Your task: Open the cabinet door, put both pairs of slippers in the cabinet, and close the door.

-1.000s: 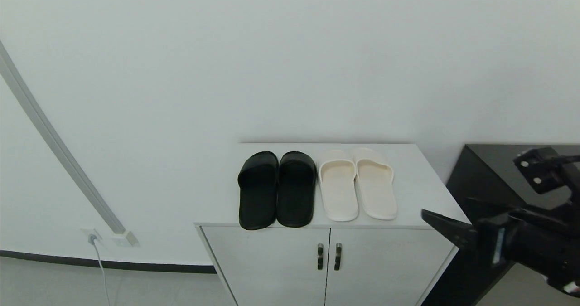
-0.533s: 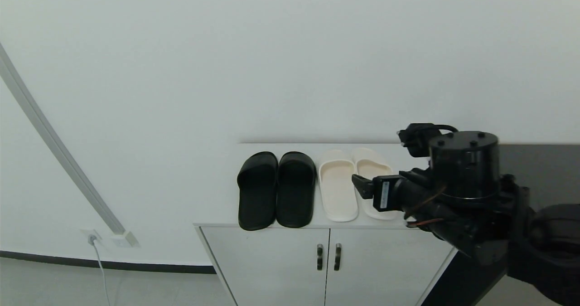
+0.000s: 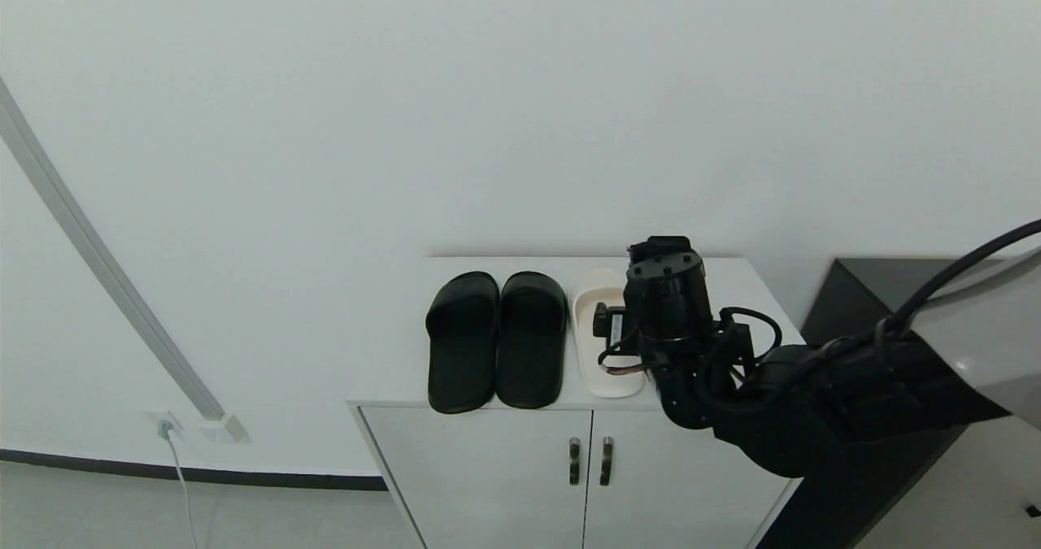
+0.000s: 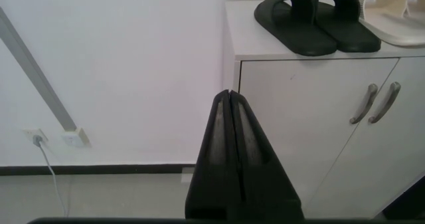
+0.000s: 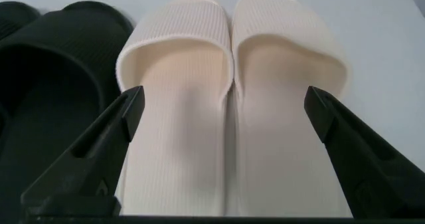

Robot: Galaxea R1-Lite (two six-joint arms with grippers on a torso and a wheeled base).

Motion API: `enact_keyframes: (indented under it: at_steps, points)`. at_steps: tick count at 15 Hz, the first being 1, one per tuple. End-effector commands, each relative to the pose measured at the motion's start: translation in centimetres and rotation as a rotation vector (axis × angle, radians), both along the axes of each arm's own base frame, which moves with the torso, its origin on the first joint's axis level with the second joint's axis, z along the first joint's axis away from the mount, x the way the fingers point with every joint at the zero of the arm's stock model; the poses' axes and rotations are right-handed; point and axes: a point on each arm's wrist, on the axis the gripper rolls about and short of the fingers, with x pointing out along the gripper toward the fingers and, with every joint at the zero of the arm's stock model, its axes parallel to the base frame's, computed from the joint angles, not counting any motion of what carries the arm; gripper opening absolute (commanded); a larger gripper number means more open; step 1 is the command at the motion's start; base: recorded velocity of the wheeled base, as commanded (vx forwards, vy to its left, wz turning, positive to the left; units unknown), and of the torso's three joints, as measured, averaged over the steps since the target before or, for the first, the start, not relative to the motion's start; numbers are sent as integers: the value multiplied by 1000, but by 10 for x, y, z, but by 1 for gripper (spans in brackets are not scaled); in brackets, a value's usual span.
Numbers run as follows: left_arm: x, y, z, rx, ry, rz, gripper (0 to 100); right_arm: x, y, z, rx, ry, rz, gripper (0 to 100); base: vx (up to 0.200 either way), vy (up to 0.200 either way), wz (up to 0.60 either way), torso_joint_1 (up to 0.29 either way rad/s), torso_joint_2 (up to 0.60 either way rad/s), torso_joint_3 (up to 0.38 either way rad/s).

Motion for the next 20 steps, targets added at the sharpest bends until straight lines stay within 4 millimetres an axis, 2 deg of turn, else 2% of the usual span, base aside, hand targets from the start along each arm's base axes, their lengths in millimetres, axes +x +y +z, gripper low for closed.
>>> enact_keyframes:
  at_steps: [1,4,9,12,13,20]
  points:
    - [0,0,0,0,1,2,0,18,5,-21,-24,24,-23,100,0,0,0,0,0,0]
    - [0,0,0,-2,1,2,0,40,2,-29,-23,24,-51,100,0,0,0,0,0,0]
    - [0,0,0,-5,1,4,0,71,1,-30,-27,6,-10,100,0,0,0,0,0,0]
    - [0,0,0,-17,1,4,0,80,-2,-32,-23,1,-23,100,0,0,0,0,0,0]
    - [0,0,0,-17,1,2,0,80,-3,-31,-22,0,-24,0,0,0,0,0,0,0]
    - [0,0,0,-17,1,2,0,79,-2,-29,-26,-2,-1,0,0,0,0,0,0,0]
